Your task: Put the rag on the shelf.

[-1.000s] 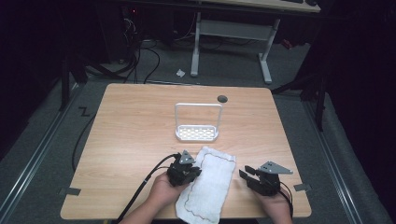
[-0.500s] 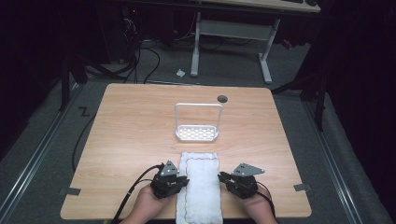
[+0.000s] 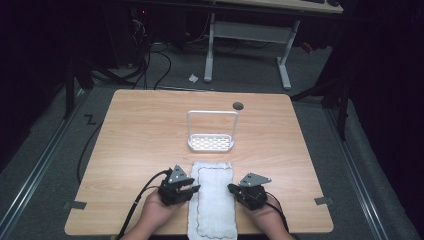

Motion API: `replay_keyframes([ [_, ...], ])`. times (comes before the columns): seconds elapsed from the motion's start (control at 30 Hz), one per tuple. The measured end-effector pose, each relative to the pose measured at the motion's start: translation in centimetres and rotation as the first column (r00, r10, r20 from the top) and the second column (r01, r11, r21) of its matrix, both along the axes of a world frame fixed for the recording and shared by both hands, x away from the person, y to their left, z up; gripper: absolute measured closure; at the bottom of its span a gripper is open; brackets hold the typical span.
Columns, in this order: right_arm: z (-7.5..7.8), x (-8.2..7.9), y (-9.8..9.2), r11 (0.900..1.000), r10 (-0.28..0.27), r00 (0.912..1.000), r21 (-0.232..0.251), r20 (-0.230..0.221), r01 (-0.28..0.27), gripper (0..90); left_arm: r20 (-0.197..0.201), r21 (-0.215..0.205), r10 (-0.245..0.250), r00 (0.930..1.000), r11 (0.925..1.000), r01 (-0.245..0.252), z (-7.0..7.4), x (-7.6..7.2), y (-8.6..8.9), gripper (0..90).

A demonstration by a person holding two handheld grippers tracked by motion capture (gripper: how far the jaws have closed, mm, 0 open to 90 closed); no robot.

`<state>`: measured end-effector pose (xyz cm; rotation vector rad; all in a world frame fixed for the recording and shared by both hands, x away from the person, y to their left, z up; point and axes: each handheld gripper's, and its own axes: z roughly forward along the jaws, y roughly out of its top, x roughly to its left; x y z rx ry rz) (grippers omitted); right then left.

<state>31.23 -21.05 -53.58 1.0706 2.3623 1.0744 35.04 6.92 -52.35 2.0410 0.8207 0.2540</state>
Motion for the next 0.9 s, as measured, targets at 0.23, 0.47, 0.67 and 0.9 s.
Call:
replay_keyframes([
  [0.23,-0.1,-0.1,-0.1,1.000,0.015,0.9997,-0.005,0.017,-0.015,86.3,-0.025,-0.042,0.111,0.9935,0.9928,-0.112,-0.3,4.1,0.2,55.1],
  [0.47,-0.1,-0.1,-0.2,1.000,0.026,0.9995,-0.005,0.019,-0.026,85.7,-0.065,0.000,0.113,0.9915,0.9936,-0.113,-1.5,5.2,-1.2,53.8],
  [0.67,-0.1,-0.1,-0.2,1.000,0.029,0.9994,-0.005,0.020,-0.029,84.9,-0.019,0.043,0.118,0.9929,0.9922,-0.117,-1.5,4.7,-2.5,67.2],
  [0.9,0.1,0.0,-0.3,0.999,0.027,0.9996,0.024,-0.003,-0.027,75.6,-0.043,0.028,0.099,0.9941,0.9948,-0.098,-1.6,4.6,-2.7,83.0],
])
